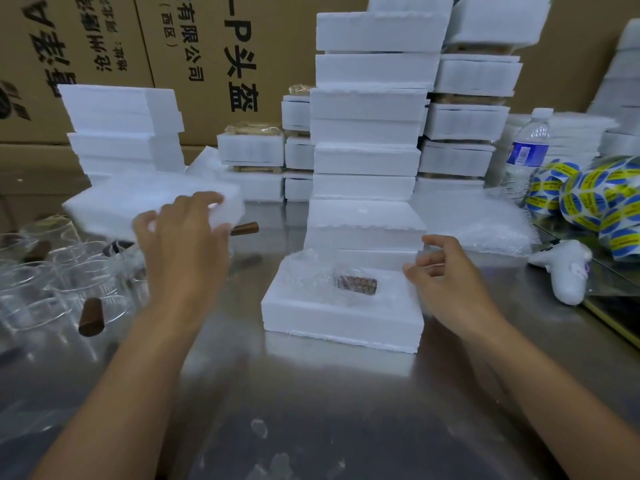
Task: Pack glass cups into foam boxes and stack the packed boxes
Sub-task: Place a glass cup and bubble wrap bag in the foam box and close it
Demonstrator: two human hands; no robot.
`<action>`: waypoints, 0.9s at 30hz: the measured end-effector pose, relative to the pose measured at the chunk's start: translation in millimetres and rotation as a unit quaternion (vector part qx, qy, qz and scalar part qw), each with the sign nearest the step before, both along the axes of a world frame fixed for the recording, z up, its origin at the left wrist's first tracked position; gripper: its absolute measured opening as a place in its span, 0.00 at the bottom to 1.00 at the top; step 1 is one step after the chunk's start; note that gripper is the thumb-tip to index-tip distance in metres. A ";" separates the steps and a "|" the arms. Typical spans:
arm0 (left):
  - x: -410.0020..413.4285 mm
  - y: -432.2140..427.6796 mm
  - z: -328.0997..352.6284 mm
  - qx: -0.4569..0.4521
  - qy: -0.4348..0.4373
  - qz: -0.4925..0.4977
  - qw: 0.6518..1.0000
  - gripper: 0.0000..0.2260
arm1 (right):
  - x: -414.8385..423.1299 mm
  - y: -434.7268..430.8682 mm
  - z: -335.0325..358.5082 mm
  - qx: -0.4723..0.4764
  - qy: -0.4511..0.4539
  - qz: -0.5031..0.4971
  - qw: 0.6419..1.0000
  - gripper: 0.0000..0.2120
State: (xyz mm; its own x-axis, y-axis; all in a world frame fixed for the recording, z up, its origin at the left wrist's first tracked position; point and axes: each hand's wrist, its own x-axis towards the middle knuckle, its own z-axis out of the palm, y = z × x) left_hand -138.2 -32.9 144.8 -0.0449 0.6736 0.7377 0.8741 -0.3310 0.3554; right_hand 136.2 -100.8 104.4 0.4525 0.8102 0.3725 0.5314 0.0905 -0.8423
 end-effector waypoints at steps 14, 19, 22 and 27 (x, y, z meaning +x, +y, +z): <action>17.9 -23.7 23.2 -0.165 -0.637 -0.481 0.579 0.12 | -11.3 -10.2 30.1 0.104 0.199 0.056 0.973 0.10; 22.4 -9.9 4.2 -0.304 -0.664 -0.479 0.487 0.14 | -10.3 -13.5 35.7 0.102 0.233 0.204 0.945 0.28; 22.9 -4.9 -4.8 -0.361 -0.647 -0.472 0.478 0.18 | -10.8 -13.6 33.2 0.082 0.239 0.213 0.944 0.26; 23.2 -2.4 -7.0 -0.266 -0.561 -0.436 0.651 0.10 | -8.7 -14.9 31.7 0.035 0.227 0.205 0.951 0.26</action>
State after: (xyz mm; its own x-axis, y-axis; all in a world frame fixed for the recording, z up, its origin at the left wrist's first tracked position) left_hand -115.0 -35.4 137.8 0.2152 0.9512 0.2211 -0.4730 -0.0965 0.8758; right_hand 127.5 -115.7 136.1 0.2318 0.9335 0.2737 0.0215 0.2764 -0.9608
